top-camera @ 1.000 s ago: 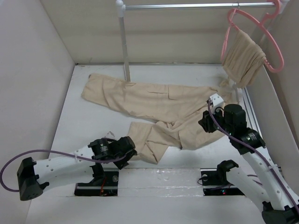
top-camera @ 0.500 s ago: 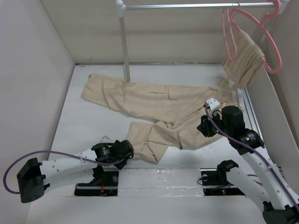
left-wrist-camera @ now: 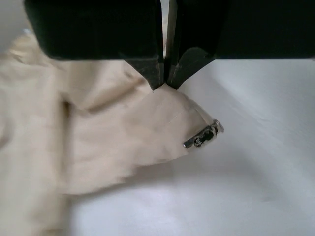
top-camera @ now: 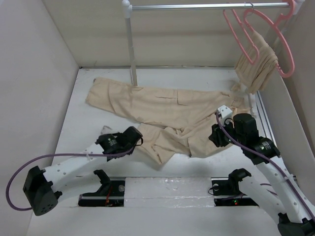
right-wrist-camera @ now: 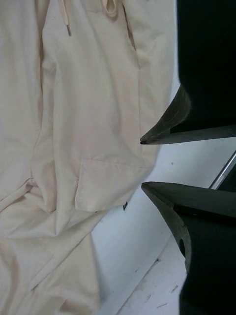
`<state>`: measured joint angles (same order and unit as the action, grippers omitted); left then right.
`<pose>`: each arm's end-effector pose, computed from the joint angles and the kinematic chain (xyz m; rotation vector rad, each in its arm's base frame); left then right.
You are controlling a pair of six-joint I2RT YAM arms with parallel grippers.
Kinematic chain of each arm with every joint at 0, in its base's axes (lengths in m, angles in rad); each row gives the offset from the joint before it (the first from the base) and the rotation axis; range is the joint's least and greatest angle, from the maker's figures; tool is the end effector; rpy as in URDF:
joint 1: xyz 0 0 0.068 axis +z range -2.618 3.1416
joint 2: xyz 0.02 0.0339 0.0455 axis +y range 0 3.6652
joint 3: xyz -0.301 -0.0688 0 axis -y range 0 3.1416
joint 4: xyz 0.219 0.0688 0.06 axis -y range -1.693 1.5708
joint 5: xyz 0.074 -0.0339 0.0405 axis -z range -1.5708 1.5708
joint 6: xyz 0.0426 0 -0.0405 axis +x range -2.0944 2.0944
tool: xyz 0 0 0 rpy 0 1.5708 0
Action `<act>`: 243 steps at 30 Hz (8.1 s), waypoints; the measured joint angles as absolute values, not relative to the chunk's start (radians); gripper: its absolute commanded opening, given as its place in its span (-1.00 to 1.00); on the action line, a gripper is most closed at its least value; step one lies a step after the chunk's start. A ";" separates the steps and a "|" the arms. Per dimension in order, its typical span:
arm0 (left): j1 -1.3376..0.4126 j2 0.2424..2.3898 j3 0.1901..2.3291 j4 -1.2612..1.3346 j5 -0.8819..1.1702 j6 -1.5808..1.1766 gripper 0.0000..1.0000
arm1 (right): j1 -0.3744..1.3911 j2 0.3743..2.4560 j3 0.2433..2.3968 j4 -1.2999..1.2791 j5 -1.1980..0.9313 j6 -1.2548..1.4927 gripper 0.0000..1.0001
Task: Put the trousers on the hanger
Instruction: Flatten out the trousers at the center of the board, then fold the trousers at the center of the board.
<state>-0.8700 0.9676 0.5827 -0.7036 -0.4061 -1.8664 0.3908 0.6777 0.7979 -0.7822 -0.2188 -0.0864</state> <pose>0.0949 -0.0864 0.2345 -1.3604 2.2250 -0.5196 0.0768 0.0417 0.3170 -0.6469 2.1504 0.4095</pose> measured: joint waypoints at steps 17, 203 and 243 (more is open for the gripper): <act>-0.720 0.894 1.388 -1.142 -0.790 -1.484 -1.00 | 0.380 0.761 0.797 -0.799 -0.086 0.029 0.43; 0.283 2.159 1.652 -0.236 0.093 -0.629 -0.51 | 0.060 1.316 0.921 -0.442 -0.275 0.030 -0.45; 0.398 1.954 1.439 -0.241 -0.017 -0.586 -0.09 | 0.046 1.263 0.886 -0.464 -0.310 -0.041 -0.23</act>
<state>0.3985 1.9541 1.4395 -0.2409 -0.0166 -0.5858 0.0463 1.2629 0.8856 -0.4641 -0.3103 -0.0410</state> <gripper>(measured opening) 0.472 0.377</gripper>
